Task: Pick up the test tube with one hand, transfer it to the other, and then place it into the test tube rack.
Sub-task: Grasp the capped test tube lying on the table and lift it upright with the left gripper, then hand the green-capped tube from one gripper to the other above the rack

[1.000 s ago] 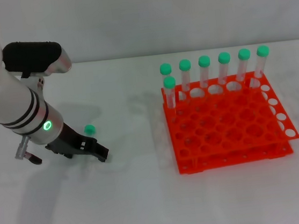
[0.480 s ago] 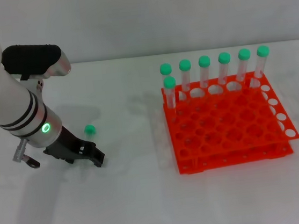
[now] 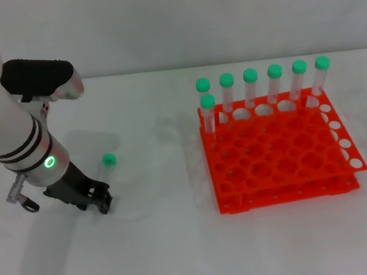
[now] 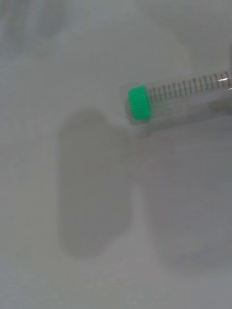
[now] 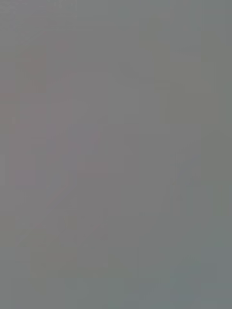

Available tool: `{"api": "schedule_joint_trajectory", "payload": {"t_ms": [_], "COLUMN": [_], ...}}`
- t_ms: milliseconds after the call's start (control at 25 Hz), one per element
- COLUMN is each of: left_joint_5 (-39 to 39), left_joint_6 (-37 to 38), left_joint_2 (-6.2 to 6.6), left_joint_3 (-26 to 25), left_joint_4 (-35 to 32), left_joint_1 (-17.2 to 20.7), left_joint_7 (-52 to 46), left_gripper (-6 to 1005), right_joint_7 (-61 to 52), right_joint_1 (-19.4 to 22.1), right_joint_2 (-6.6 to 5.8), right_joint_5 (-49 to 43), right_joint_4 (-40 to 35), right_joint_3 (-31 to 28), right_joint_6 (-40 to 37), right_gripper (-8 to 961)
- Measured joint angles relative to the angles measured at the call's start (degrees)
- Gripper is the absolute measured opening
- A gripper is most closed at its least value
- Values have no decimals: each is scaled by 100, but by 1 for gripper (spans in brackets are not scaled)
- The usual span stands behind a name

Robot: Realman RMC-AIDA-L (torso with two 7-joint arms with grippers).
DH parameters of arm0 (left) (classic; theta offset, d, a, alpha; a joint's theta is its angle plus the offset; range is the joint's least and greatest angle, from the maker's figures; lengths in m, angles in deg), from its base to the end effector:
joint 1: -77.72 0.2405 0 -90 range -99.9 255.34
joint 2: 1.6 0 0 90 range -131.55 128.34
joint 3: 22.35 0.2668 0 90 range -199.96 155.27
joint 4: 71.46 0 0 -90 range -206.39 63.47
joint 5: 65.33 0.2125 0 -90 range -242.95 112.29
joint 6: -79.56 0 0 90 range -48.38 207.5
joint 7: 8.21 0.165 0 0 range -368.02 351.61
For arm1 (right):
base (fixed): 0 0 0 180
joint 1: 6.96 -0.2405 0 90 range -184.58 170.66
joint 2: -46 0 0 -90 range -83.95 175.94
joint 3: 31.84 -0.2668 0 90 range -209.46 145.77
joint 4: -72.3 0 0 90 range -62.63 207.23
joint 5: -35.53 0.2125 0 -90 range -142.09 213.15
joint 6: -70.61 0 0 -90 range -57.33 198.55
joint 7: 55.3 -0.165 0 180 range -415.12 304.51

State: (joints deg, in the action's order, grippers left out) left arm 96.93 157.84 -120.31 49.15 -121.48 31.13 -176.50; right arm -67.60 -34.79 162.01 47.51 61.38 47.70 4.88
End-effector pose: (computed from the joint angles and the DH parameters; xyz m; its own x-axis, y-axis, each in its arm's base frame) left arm -0.2480 0.4086 -0.0362 0.3404 0.9381 -0.0644 0.7187 -0.3037 -0.6255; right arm 0.3464 0.3962 0.0749 0.6790 0.2253 -0.6987 -0.7278 0.0823 -0.6808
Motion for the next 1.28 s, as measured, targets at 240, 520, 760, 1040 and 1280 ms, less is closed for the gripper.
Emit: {"api": "schedule_joint_trajectory", "payload": {"t_ms": [240,520,760,1040,1280], "left_joint_5": [4,11,13,8,4], "left_joint_6": [-3,-46,-140,-999,-1945], "left_joint_2": [12,22,-7,-37,-39], "left_joint_3": [15,16,191,767,1367], "left_joint_4": [-208,-176,-777,-1366,-1426], "left_joint_1": [43,56,257,528,606], "left_joint_7": [-31,6,-5,-37,6], "left_gripper": [384,185,185,185,185], "right_joint_7": [-64,-70,-73,-354,-388], "right_joint_1": [-13,-1,20,35,41], "right_joint_2": [0,6,9,-12,-18], "right_joint_5": [-10,-8,-13,-13,-13], "right_joint_4": [3,1,-17,-28,-28], "right_joint_3": [3,9,9,99,161], "right_joint_6": [-2,-1,-1,-14,-25], "right_gripper": [869,869,869,869,868]}}
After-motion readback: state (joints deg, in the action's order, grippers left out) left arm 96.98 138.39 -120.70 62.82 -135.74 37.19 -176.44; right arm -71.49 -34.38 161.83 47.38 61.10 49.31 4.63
